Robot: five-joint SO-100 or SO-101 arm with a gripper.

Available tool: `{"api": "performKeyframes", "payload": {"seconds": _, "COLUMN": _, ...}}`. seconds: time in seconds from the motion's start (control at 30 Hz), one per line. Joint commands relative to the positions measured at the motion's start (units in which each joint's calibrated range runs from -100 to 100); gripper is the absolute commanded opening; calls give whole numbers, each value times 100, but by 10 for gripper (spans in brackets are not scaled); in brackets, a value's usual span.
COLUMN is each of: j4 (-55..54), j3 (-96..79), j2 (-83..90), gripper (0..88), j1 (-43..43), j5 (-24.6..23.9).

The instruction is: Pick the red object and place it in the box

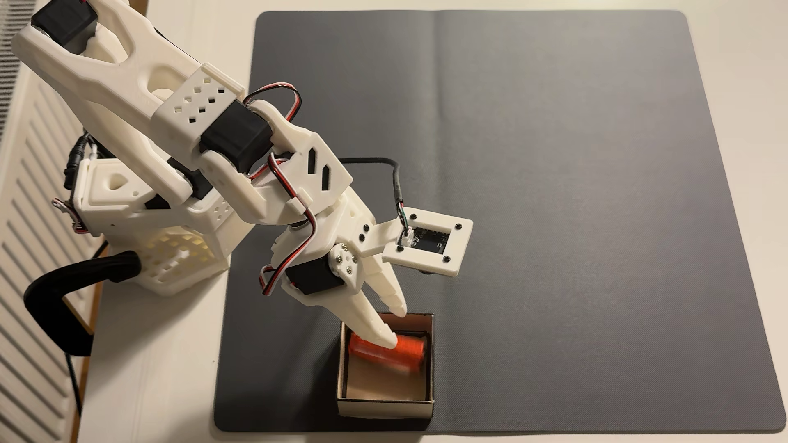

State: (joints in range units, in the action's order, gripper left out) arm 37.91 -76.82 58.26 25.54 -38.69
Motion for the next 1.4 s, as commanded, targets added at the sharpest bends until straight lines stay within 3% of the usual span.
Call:
{"api": "performKeyframes", "payload": {"seconds": 0.0, "j4": -68, "j3": 77, "j2": 16, "gripper": 140, "j1": 22, "j5": -22}}
{"api": "performKeyframes", "payload": {"seconds": 0.2, "j4": 2, "j3": 195, "j2": 110, "gripper": 124, "j1": -245, "j5": -209}}
{"api": "performKeyframes", "payload": {"seconds": 0.33, "j4": 448, "j3": 531, "j2": 875, "gripper": 0, "j1": -713, "j5": -647}}
{"api": "performKeyframes", "payload": {"seconds": 0.5, "j4": 1357, "j3": 558, "j2": 2193, "gripper": 7, "j1": -1396, "j5": -1043}}
{"api": "performKeyframes", "payload": {"seconds": 0.73, "j4": 2450, "j3": -32, "j2": 4123, "gripper": 7, "j1": -2101, "j5": -1054}}
{"api": "performKeyframes", "payload": {"seconds": 1.37, "j4": 2800, "j3": -2109, "j2": 4106, "gripper": 9, "j1": -2331, "j5": -1012}}
